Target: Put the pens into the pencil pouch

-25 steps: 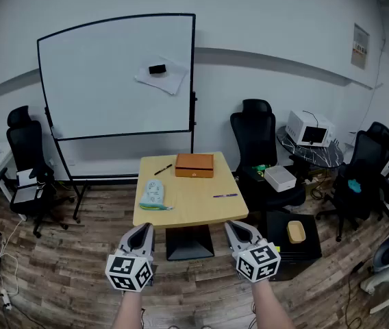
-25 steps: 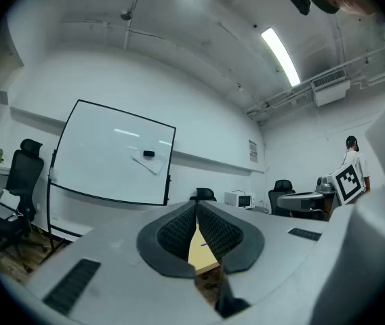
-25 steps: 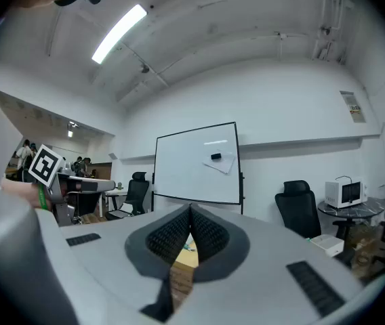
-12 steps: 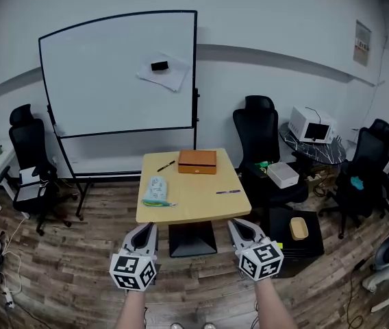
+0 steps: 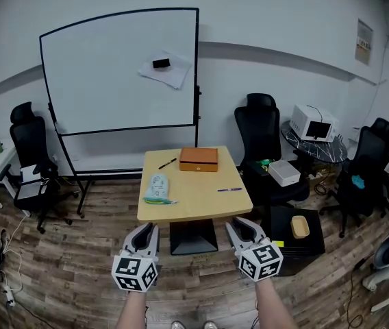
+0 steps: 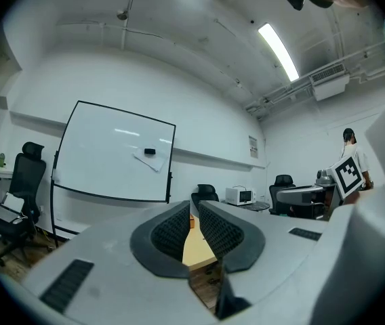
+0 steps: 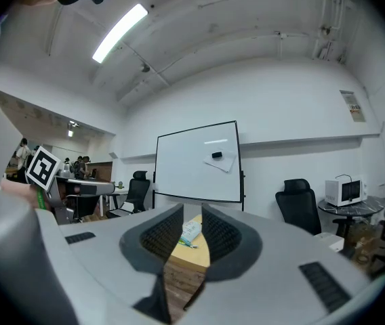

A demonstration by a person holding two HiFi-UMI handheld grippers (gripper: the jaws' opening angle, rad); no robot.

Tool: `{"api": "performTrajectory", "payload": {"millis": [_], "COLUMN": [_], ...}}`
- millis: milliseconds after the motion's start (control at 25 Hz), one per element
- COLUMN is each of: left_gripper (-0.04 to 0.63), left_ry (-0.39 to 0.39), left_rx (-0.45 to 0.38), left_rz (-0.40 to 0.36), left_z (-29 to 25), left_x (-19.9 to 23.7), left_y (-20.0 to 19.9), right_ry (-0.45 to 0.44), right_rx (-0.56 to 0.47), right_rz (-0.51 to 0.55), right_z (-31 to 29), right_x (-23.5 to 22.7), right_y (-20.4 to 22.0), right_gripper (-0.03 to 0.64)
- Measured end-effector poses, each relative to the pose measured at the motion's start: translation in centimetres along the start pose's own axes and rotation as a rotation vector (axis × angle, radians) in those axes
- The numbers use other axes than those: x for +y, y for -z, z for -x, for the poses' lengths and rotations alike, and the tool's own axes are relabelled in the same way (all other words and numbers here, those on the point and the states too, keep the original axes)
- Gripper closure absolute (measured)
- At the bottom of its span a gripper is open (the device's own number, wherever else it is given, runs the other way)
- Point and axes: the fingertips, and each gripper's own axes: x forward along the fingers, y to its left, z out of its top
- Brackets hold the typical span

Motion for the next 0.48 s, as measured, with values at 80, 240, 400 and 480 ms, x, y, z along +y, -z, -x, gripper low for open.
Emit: {"api": "performTrajectory", "payload": {"millis": [80, 240, 400, 480], "left_gripper": [0.516, 0.331, 0.28, 0.271], "left_ry": [0.015, 0.048, 0.078, 0.09], "left_rx": [-0.003, -0.011, -0.02, -0.012], "left_rz": [0.011, 0.011, 0.002, 0.002], "left_z": [0.04, 0.05, -0.04, -0.24], "left_x": [-0.15, -0.44, -0.64, -0.71], "left_y": [0.18, 0.28, 0.19, 0.3], "right_ry": [-0.001, 0.004, 0.003, 0.003], "right_rx": [0.003, 0.006, 0.008, 0.008], "right_rz": [0.008, 0.015, 0.007, 0.007], "right_z": [-0.01, -0.18, -0.52, -0.73], "right_x": [0.15, 0.29, 0.37, 0.33], "right_y": [0.26, 0.54, 0.66, 0.6], "right_gripper": [0.476, 0.312, 0.219, 0.204]}}
